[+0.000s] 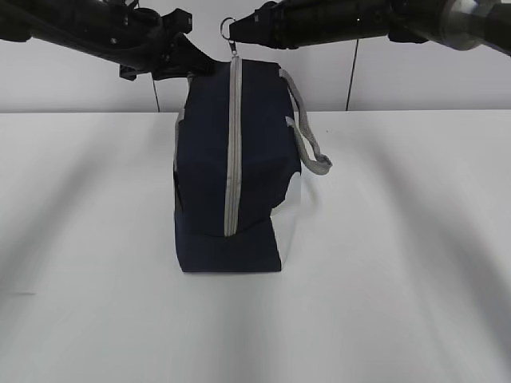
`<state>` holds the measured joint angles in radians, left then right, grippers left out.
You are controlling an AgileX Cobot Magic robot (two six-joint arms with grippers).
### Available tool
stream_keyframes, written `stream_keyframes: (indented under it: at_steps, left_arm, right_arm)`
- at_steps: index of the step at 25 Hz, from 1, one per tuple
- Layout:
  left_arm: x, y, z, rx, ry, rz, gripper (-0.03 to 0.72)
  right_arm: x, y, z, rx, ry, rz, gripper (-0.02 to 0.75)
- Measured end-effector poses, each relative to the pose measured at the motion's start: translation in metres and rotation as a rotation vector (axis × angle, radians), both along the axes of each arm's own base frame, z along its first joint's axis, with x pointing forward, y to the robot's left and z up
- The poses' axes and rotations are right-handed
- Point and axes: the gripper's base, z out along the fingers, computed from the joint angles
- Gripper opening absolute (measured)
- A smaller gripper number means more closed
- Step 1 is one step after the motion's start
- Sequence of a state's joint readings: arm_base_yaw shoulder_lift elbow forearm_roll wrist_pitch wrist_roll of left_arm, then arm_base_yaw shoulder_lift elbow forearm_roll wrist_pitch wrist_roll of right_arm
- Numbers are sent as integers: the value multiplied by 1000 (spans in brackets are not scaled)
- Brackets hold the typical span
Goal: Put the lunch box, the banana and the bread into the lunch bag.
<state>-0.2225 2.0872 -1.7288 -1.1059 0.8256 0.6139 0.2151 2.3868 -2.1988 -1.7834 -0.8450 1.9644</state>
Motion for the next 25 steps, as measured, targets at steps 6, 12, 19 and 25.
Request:
stream_keyframes:
  at_steps: [6,12,19,25]
  left_arm:
    - [-11,-1,17,15,-62,-101,-3]
    - [-21,-2,28,21,-85,-174,-4]
    - [-25,-3,30,27,-110,-229,-4]
    - [-35,-3,45,37,-160,-293,-4]
  right_arm:
    - [1,-1,0,9,15,-9,6]
    - [1,-2,0,13,21,-22,6]
    - [2,-2,0,17,24,-31,6]
    - [2,-2,1,24,27,-36,6]
